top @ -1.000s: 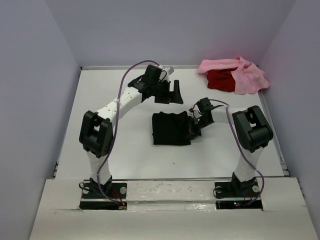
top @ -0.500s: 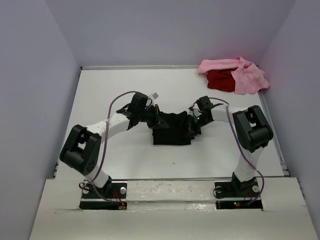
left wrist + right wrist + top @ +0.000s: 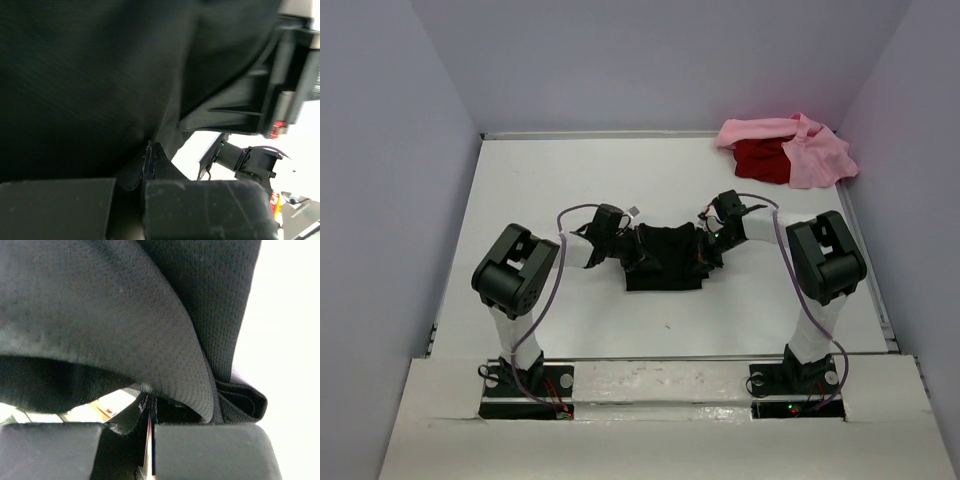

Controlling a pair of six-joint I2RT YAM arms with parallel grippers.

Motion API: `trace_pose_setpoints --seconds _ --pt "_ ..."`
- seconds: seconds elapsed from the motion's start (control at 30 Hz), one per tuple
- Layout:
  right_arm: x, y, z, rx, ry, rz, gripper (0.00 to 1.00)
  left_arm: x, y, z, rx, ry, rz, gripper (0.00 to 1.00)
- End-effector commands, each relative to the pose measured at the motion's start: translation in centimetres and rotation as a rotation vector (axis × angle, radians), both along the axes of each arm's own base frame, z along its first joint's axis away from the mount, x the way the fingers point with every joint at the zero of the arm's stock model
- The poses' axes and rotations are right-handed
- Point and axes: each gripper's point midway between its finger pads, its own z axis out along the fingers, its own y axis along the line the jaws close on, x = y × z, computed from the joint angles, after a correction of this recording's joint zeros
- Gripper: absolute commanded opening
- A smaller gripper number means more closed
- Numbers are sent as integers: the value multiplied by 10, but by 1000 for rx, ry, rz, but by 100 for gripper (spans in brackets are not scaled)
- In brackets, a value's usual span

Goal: Fold and stack the t-shirts
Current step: Fold the tshirt

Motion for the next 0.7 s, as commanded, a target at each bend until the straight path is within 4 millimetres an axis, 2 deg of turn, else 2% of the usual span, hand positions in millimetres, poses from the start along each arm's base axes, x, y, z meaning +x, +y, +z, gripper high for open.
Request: trace_pose_setpoints --seconds 0.0,0.1,0.13,0.17,0.23,0.27,0.4,0.47,0.67 --pt "11 2 27 6 -84 4 0 -7 -8 -1 -47 24 -30 0" --pt "25 7 51 24 -128 -2 0 -16 -8 -12 -17 67 -32 0" --pt "26 7 53 26 -130 -5 0 -17 -6 -14 -5 77 -26 0" --pt "36 12 67 44 -157 -7 0 -21 -6 -17 15 90 -33 0" --pt "46 18 83 67 -170 -13 0 -23 -7 -19 37 87 -35 0" --pt "57 25 102 98 -197 -10 0 -24 -11 -17 40 80 -46 0" --pt "81 38 135 144 -235 -14 0 -26 -13 -18 55 77 -59 0" --pt "89 39 131 134 -236 -15 0 -25 -15 -16 52 70 -64 0" --pt "96 41 90 103 -175 0 0 -22 -15 -11 60 54 -62 0"
